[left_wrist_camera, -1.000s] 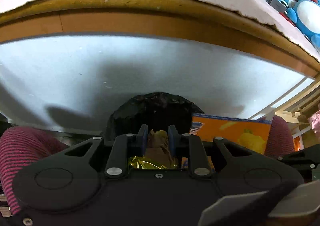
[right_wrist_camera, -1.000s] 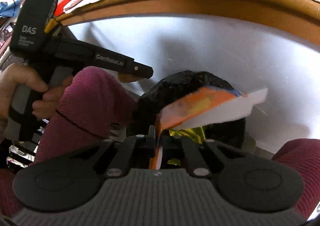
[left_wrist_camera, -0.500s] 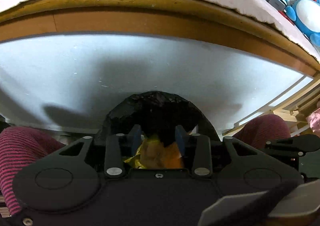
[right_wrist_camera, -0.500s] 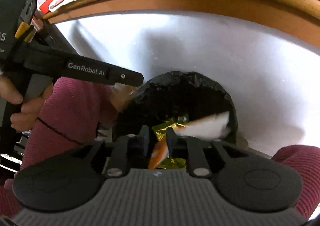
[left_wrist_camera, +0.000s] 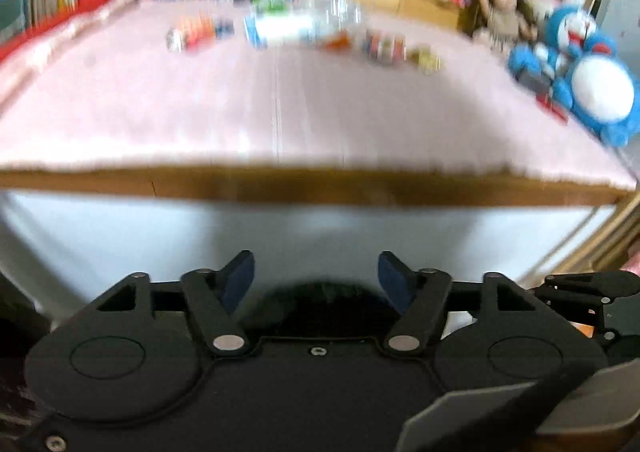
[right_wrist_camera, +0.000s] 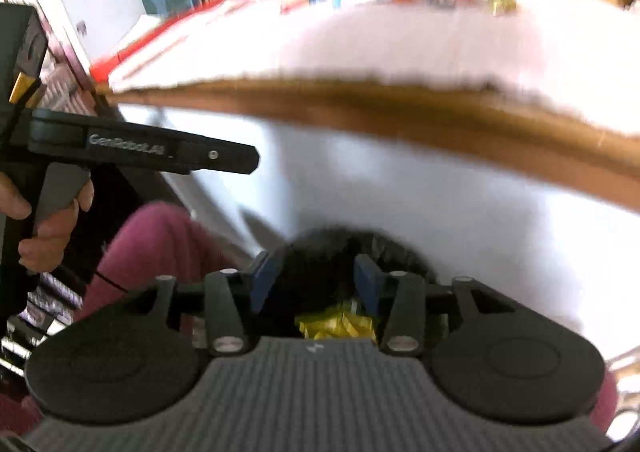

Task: Collect trash
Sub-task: 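Move both open tools back over the bed toward the remaining trash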

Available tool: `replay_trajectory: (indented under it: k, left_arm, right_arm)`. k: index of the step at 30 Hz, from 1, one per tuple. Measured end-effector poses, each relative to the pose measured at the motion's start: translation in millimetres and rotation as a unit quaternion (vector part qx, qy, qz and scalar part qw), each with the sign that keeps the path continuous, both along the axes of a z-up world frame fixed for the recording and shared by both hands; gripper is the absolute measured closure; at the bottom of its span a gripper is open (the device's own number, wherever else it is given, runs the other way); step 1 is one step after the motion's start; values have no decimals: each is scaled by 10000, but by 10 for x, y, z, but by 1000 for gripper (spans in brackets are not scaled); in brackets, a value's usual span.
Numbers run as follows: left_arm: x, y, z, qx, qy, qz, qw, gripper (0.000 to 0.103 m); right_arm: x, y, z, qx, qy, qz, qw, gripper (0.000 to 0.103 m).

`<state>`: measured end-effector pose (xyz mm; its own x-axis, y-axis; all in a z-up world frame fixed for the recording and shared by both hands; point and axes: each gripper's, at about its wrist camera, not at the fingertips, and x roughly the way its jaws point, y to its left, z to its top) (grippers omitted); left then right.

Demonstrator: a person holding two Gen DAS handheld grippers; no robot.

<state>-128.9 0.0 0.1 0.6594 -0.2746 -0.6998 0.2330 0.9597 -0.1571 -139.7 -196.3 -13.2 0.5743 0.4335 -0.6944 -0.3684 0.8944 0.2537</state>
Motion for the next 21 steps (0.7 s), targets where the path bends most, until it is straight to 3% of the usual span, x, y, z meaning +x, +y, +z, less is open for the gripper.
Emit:
replay_trajectory:
  k: [2,9,16,21]
  left_arm:
    - [32,23,193,-98,-306,68,9995,25]
    - [404,124,598,-173,-1010,410,9939,23]
    - [949,245,722,-179,-1160,608,9912,20]
    - [1258,166,614,125,-1201,633,9907,20]
  right_arm:
    - [87,-62,141,93,-206,-27,9997,36]
    - [474,-261,606,-37,-1005,-409,9941,33]
    - [819,-440,881,-240,-1567,-725,9847,25]
    - [1151,-536,827,-192,-1559,-1030,9822,23]
